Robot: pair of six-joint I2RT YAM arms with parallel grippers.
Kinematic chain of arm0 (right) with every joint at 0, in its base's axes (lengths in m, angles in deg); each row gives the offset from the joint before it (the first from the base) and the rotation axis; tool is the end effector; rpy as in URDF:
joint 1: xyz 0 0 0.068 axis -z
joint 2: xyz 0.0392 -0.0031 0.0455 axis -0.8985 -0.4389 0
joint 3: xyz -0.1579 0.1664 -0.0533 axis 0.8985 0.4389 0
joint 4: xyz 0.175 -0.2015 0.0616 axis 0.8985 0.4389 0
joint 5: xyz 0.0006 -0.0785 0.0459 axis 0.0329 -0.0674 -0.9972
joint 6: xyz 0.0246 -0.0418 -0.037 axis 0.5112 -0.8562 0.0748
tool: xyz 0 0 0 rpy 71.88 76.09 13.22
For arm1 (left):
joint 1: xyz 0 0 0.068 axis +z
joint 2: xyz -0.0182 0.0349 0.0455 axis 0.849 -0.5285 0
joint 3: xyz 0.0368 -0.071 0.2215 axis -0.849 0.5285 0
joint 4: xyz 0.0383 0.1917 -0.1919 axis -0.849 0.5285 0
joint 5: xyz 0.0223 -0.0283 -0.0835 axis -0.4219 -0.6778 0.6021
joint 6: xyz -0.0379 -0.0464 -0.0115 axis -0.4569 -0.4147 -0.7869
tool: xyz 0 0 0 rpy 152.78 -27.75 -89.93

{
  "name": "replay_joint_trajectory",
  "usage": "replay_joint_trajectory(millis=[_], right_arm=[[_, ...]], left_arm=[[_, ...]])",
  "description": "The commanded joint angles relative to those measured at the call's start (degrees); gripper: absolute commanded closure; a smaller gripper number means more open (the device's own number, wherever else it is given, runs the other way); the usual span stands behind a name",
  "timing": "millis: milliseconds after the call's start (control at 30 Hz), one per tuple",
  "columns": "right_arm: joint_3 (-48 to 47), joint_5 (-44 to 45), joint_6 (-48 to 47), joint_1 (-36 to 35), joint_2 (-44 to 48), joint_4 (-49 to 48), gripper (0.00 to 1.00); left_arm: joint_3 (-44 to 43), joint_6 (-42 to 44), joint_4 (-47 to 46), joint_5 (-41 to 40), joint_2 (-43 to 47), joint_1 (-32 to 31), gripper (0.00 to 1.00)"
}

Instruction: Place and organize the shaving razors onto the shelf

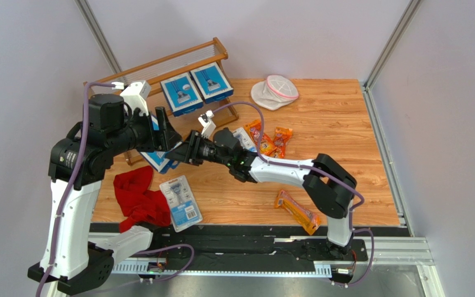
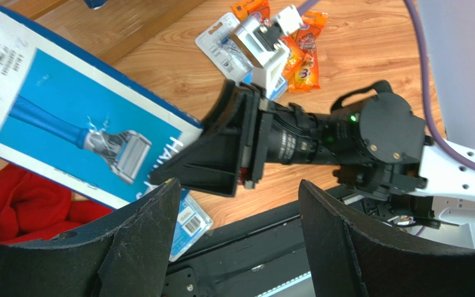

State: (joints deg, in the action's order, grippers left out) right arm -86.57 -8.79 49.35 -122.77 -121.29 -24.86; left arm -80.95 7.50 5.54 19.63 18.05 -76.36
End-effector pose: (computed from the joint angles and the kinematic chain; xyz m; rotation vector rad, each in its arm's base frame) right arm 0.2256 0.3929 0.2204 -0.1439 2.0105 1.7048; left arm 0.1614 -0.0615 0.4564 0.0520 2.2037 -0.5759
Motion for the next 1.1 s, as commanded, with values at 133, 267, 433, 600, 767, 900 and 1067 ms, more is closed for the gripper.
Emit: replay_joint_trajectory(millis=[133, 267, 433, 600, 767, 900, 1067], right_arm=[[-11.1, -0.7, 7.0, 0.1, -9.8, -11.5, 1.00], [-16.6, 0.8, 8.6, 0.1, -13.8, -11.5, 1.00], [-19.6, 5.0, 9.3, 0.2, -15.8, -10.5, 1.00], [-21.0, 8.8, 10.6, 0.9, -18.1, -10.3, 1.00], [-27.3, 9.3, 11.8, 1.1, -22.4, -8.1, 1.00], [-29.2, 11.9, 13.7, 1.1, -24.4, -7.7, 1.00], [-30.4, 15.9, 15.4, 1.2, -26.2, -6.8, 0.99]], left_arm=[[-1.4, 1.9, 1.9, -0.8, 1.2, 0.6, 0.22], [-1.1, 2.0, 1.9, -0.9, 1.5, 0.6, 0.22], [0.4, 2.0, 1.4, -0.9, 2.5, 0.6, 0.22], [1.5, 2.3, 1.6, -1.0, 3.3, 0.7, 0.22], [1.7, 2.6, 1.8, -1.2, 3.7, 0.7, 0.22], [1.7, 2.8, 2.2, -1.7, 3.9, 0.7, 0.22], [1.7, 2.7, 2.3, -1.2, 4.2, 0.7, 0.22]])
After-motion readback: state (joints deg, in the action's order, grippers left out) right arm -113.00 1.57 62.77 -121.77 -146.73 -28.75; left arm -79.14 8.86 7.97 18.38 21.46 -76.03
